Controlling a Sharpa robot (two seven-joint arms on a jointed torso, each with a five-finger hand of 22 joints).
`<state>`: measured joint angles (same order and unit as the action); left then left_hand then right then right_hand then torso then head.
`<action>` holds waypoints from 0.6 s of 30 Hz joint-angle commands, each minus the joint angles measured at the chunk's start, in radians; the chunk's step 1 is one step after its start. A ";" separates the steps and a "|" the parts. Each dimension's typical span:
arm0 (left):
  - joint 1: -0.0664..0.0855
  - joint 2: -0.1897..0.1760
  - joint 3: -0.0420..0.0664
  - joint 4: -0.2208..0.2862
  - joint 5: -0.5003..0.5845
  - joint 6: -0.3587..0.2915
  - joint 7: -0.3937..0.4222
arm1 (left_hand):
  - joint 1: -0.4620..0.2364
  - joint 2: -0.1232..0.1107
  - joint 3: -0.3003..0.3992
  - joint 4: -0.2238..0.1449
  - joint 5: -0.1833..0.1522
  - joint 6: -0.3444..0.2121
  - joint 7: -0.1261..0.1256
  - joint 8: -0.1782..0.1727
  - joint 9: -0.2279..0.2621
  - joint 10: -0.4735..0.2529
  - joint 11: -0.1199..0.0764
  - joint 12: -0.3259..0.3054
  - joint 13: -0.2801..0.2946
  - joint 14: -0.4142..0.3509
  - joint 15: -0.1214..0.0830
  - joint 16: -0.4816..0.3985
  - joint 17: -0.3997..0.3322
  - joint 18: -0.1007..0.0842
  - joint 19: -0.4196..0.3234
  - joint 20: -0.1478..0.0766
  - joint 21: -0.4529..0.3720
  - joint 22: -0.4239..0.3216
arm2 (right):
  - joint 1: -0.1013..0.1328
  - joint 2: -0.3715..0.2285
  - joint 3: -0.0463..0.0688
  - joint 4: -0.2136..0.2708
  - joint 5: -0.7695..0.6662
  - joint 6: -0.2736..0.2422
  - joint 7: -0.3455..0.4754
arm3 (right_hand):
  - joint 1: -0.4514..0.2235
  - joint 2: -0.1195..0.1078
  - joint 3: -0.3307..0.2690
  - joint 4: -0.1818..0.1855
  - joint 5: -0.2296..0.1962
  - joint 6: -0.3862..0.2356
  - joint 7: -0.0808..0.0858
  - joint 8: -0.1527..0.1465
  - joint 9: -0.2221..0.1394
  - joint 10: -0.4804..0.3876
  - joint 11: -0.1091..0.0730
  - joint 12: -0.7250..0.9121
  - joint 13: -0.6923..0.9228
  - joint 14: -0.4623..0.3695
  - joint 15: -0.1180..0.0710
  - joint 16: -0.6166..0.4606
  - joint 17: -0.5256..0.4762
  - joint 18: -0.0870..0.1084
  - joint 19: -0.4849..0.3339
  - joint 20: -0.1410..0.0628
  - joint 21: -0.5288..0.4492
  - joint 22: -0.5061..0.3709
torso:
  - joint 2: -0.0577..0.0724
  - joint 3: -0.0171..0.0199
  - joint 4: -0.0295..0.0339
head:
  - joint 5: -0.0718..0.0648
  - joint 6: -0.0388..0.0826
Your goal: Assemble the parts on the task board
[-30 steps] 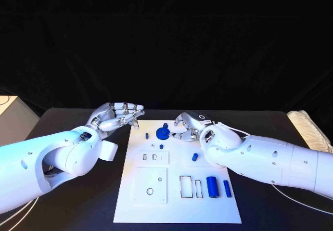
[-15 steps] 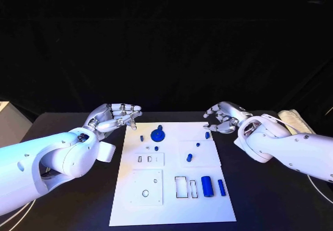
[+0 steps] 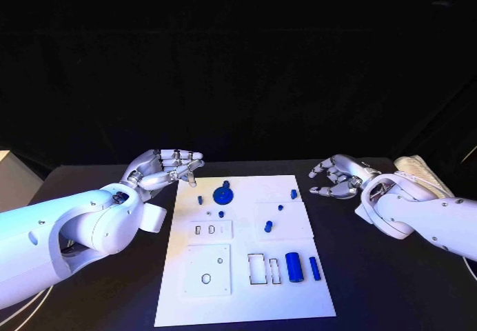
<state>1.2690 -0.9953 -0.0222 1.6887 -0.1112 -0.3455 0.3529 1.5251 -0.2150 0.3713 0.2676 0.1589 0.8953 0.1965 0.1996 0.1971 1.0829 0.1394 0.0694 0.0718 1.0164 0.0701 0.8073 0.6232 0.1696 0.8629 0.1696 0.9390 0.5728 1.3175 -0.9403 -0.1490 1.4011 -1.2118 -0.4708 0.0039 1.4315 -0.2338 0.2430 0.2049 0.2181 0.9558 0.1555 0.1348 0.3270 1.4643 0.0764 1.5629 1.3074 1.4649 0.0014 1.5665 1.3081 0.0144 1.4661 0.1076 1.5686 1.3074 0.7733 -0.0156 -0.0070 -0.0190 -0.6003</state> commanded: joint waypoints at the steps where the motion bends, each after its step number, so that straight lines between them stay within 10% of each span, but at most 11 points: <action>1: 0.000 0.003 0.000 -0.002 -0.003 0.020 0.008 | 0.003 0.002 0.005 -0.001 -0.007 -0.005 -0.001 -0.002 0.001 -0.003 0.001 -0.005 -0.001 -0.008 0.001 0.004 -0.002 0.013 -0.007 0.000 0.006 0.001 | -0.010 0.014 -0.001 -0.010 -0.011 0.021 0.045 | 0.016 0.000 0.002 -0.009 -0.002 -0.005 0.005 -0.007 -0.002 0.104 0.002 0.005 0.261 0.106 0.003 0.004 0.263 -0.014 0.105 0.002 0.002 0.263 | 0.003 0.0038 0.0008 | 0.002 -0.001; 7: 0.000 0.004 0.000 -0.005 -0.003 0.021 0.008 | 0.003 0.002 0.005 -0.001 -0.007 -0.005 -0.001 -0.002 0.001 -0.003 0.001 -0.005 -0.001 -0.008 0.001 0.004 -0.002 0.013 -0.007 0.000 0.006 0.001 | -0.027 0.051 -0.001 -0.041 -0.017 0.015 0.032 | 0.020 0.003 0.006 -0.010 -0.001 -0.005 0.005 -0.008 -0.002 0.105 0.002 0.006 0.262 0.106 0.003 0.004 0.263 -0.014 0.105 0.002 0.002 0.263 | 0.007 0.0099 0.0003 | 0.007 0.001; 18: 0.000 0.004 0.000 -0.008 -0.004 0.022 0.008 | 0.003 0.002 0.005 -0.001 -0.007 -0.005 -0.001 -0.002 0.001 -0.003 0.001 -0.005 -0.001 -0.008 0.001 0.004 -0.002 0.013 -0.007 0.000 0.006 0.001 | -0.043 0.109 -0.001 -0.089 -0.020 0.021 0.010 | 0.022 0.013 0.015 -0.008 -0.001 -0.002 0.006 -0.008 -0.003 0.107 0.003 0.008 0.263 0.106 0.003 0.004 0.263 -0.014 0.105 0.002 0.002 0.263 | 0.007 0.0075 0.0008 | 0.018 -0.001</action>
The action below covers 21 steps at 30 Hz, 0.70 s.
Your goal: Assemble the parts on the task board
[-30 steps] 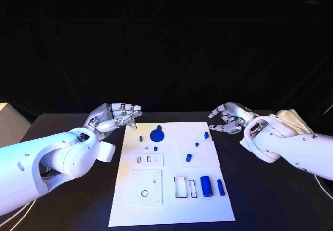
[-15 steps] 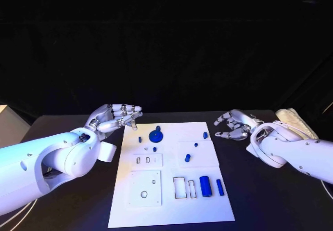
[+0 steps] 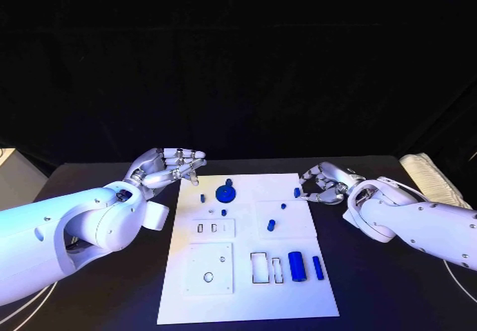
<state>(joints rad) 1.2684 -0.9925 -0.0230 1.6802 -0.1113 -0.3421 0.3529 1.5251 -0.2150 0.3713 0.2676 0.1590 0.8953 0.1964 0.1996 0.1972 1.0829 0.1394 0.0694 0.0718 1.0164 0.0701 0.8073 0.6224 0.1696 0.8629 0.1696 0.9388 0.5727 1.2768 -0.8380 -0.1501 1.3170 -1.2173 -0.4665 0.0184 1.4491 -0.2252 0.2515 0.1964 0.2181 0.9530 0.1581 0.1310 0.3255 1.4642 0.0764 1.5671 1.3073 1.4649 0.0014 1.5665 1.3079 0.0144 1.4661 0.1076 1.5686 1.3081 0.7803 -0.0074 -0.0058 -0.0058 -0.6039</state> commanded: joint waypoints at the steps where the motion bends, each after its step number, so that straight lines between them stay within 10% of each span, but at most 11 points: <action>1: 0.000 0.001 0.000 0.000 -0.004 0.019 0.008 | 0.003 0.002 0.005 -0.001 -0.007 -0.005 -0.001 -0.002 0.001 -0.003 0.001 -0.005 -0.001 -0.008 0.001 0.004 -0.001 0.013 -0.007 0.000 0.006 0.001 | -0.003 0.009 0.000 -0.007 -0.015 0.017 -0.007 | 0.004 0.005 0.007 0.000 -0.001 0.001 0.004 -0.004 -0.002 0.107 0.004 0.004 0.263 0.106 0.003 0.004 0.263 -0.014 0.105 0.002 0.002 0.263 | 0.000 -0.0007 -0.0002 | 0.005 0.003; 21: 0.000 0.001 0.000 0.000 -0.004 0.021 0.002 | 0.003 0.002 0.006 -0.002 -0.007 -0.006 0.001 -0.003 0.002 -0.004 0.002 -0.004 -0.001 -0.009 0.002 0.005 -0.002 0.013 -0.009 0.001 0.009 0.003 | -0.007 0.041 0.000 -0.032 -0.018 0.029 -0.013 | 0.016 0.025 0.084 -0.013 -0.002 0.055 -0.016 0.012 -0.004 0.107 -0.012 0.004 0.263 0.106 -0.023 0.004 0.263 -0.014 0.105 -0.019 0.002 0.263 | -0.002 -0.0020 -0.0012 | 0.007 -0.010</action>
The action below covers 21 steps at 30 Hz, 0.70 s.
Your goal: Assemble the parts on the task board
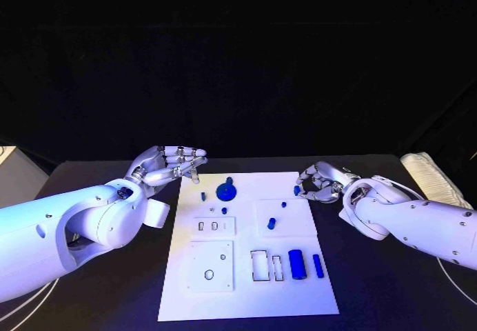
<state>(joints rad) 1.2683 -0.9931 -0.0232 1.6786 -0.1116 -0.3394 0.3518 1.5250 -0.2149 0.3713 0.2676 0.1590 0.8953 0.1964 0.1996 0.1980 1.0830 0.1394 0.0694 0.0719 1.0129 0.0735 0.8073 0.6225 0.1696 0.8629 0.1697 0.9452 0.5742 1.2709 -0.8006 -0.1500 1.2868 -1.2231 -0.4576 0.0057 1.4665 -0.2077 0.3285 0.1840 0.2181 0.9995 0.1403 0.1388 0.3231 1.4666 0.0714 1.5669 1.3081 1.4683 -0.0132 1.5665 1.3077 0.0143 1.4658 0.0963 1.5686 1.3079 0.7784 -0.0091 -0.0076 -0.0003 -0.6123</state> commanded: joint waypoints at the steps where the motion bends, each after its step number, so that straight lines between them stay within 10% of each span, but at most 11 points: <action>1: 0.000 0.002 0.001 0.001 -0.004 0.018 0.003 | 0.003 0.002 0.006 -0.002 -0.007 -0.006 0.001 -0.003 0.001 -0.004 0.002 -0.004 -0.001 -0.005 -0.001 0.005 -0.002 0.013 -0.009 0.000 0.003 0.001 | -0.001 0.005 0.000 -0.003 -0.012 0.021 -0.001 | -0.001 0.008 0.007 0.000 -0.002 0.008 0.002 0.004 -0.001 0.104 -0.007 0.004 0.263 0.103 -0.008 0.004 0.263 -0.014 0.105 -0.008 0.002 0.263 | 0.000 -0.0003 0.0009 | 0.001 -0.001; 21: 0.000 0.002 0.001 0.001 -0.004 0.018 0.000 | 0.002 0.001 0.006 -0.002 -0.007 -0.008 0.003 -0.004 0.001 -0.006 0.003 -0.005 -0.001 -0.006 -0.001 0.006 -0.002 0.013 -0.011 0.001 0.004 0.002 | -0.006 0.023 0.000 -0.017 -0.013 0.037 -0.007 | -0.006 0.003 0.012 -0.001 -0.003 0.006 0.002 0.002 -0.003 0.104 -0.008 0.004 0.263 0.103 -0.010 0.004 0.263 -0.014 0.105 -0.010 0.002 0.263 | 0.000 -0.0002 0.0004 | 0.005 -0.002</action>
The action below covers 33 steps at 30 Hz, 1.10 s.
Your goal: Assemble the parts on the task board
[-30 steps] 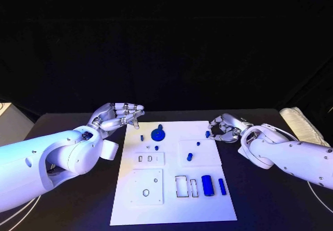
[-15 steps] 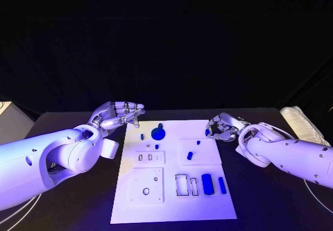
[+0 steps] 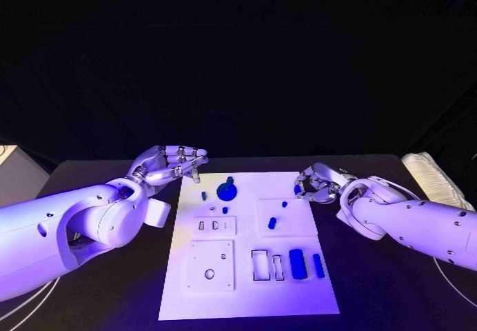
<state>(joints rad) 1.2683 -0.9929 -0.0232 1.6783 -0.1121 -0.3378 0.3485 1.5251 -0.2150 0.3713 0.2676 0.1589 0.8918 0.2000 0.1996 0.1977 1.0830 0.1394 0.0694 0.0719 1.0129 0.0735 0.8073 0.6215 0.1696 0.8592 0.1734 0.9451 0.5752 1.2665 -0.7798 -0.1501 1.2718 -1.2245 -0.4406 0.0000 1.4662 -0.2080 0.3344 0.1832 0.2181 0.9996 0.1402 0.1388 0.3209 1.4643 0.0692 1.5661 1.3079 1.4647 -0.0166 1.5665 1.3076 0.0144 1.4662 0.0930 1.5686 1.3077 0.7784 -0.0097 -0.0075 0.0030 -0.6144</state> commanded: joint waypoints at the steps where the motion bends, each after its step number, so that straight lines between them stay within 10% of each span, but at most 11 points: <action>1: 0.000 0.001 0.001 0.001 -0.004 0.017 0.003 | 0.002 0.001 0.006 -0.002 -0.007 -0.004 -0.001 -0.004 0.001 -0.006 0.003 -0.005 -0.001 -0.006 -0.001 0.006 -0.001 0.013 -0.007 -0.003 0.004 0.001 | -0.001 0.002 0.000 -0.003 -0.011 0.021 -0.002 | -0.008 0.006 0.013 0.000 -0.003 0.011 0.001 0.003 -0.001 0.106 -0.007 0.005 0.263 0.106 -0.008 0.004 0.263 -0.014 0.105 -0.008 0.002 0.263 | 0.000 0.0005 0.0002 | 0.001 0.001; 23: 0.000 0.000 0.001 0.000 -0.005 0.016 0.000 | 0.001 0.002 0.006 -0.002 -0.007 -0.006 0.001 -0.005 0.001 -0.008 0.004 -0.005 -0.001 -0.006 0.000 0.007 -0.002 0.013 -0.008 -0.002 0.006 0.002 | -0.003 0.003 0.000 0.008 0.034 -0.074 -0.024 | -0.061 0.049 0.079 -0.008 -0.007 0.096 -0.046 0.069 0.024 0.106 -0.047 0.005 0.263 0.106 -0.041 0.004 0.263 -0.014 0.105 -0.038 0.002 0.263 | -0.001 -0.0002 -0.0006 | 0.001 -0.004; 33: 0.000 0.001 0.000 -0.008 -0.006 0.016 -0.003 | 0.003 0.002 0.007 -0.003 -0.007 -0.007 0.001 -0.005 0.001 -0.009 0.004 -0.005 -0.001 -0.007 0.000 0.007 -0.002 0.013 -0.009 -0.002 0.007 0.003 | 0.027 -0.030 0.009 0.135 0.042 -0.134 -0.145 | -0.061 0.050 0.082 -0.012 -0.006 0.097 -0.047 0.072 0.026 0.106 -0.050 0.005 0.263 0.106 -0.040 0.004 0.263 -0.014 0.105 -0.040 0.002 0.263 | -0.012 -0.0062 -0.0021 | 0.005 -0.009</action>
<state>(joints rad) 1.2683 -0.9942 -0.0233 1.6706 -0.1133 -0.3376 0.3430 1.5251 -0.2149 0.3741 0.2648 0.1562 0.8918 0.1999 0.1996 0.1975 1.0793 0.1431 0.0694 0.0719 1.0129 0.0735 0.8095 0.6207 0.1697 0.8556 0.1697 0.9451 0.5766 1.2899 -0.8097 -0.1421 1.3888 -1.1869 -0.5354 -0.0779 1.4010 -0.1677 0.4116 0.1721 0.2083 1.0701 0.1159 0.1901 0.3273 1.4662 0.0246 1.5660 1.3076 1.4666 -0.0506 1.5665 1.3074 0.0144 1.4662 0.0608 1.5686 1.3073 0.7713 -0.0129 -0.0089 0.0061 -0.6215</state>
